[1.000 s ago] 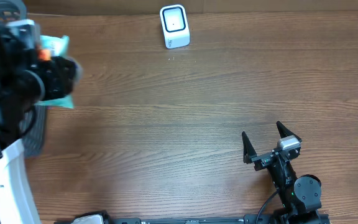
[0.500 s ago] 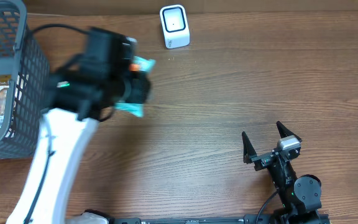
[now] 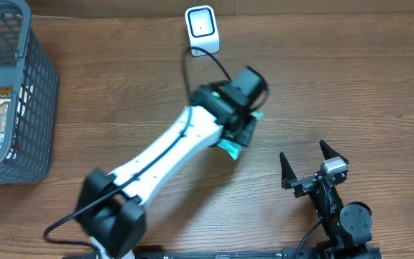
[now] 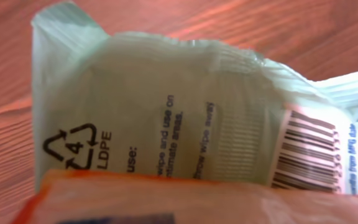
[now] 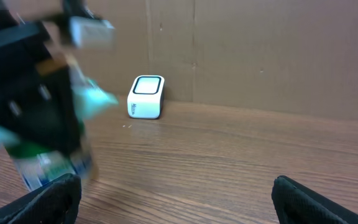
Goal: Scan the item barcode
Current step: 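Lift the packages out of the basket and carry them toward center, then lower the held packages onto the table near the right gripper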
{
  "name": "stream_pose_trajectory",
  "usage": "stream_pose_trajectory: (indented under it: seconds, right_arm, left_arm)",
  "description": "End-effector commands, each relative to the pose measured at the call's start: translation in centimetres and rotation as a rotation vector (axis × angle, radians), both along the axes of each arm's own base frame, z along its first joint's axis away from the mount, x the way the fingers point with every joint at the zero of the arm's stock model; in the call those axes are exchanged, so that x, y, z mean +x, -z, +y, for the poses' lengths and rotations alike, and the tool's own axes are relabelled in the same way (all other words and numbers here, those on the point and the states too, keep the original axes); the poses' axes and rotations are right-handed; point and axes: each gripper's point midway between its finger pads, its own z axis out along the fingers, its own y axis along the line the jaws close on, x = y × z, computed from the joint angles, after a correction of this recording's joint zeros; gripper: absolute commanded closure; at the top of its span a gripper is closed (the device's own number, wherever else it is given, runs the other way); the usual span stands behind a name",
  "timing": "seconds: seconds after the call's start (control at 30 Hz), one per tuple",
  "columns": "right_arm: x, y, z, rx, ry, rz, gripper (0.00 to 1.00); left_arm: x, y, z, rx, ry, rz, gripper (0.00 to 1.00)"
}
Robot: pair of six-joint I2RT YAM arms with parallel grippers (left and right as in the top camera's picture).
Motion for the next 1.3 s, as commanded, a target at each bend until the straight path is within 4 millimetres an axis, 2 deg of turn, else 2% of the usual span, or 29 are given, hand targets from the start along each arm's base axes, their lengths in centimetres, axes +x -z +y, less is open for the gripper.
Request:
stream_pose_trajectory:
  seconds: [0.0, 0.17, 0.43, 0.57, 0.73, 1.07, 1.27]
  right_arm:
    - [0.0, 0.3, -0.1, -0.004, 0.004, -0.001, 0.00]
    - [0.0, 0.3, -0.1, -0.004, 0.004, -0.001, 0.00]
    - [0.0, 0.3, -0.1, -0.004, 0.004, -0.001, 0.00]
    - [0.0, 0.3, -0.1, -0.004, 0.004, -0.001, 0.00]
    - [0.0, 0.3, -0.1, -0.004, 0.004, -0.001, 0.00]
    - [0.0, 0.3, -0.1, -0.004, 0.004, -0.001, 0.00]
    - [0.0, 0.3, -0.1, -0.004, 0.004, -0.001, 0.00]
  left_arm:
    - [-0.3, 1.7, -2.0, 0.004, -0.010, 0.008, 0.51]
    - [-0.8, 4.2, -3.5, 0.003, -0.091, 0.052, 0.50]
    - [-0.6, 6.1, -3.4, 0.037, -0.263, 0.058, 0.48]
    - [-0.5, 6.1, -3.4, 0.070, -0.352, -0.013, 0.48]
    - [-1.0, 5.5, -5.2, 0.064, -0.359, -0.117, 0.47]
    - [-1.9, 5.7, -6.2, 0.005, -0.399, -0.047, 0.49]
    - [-1.8, 5.8, -6.1, 0.001, -0.405, -0.033, 0.57]
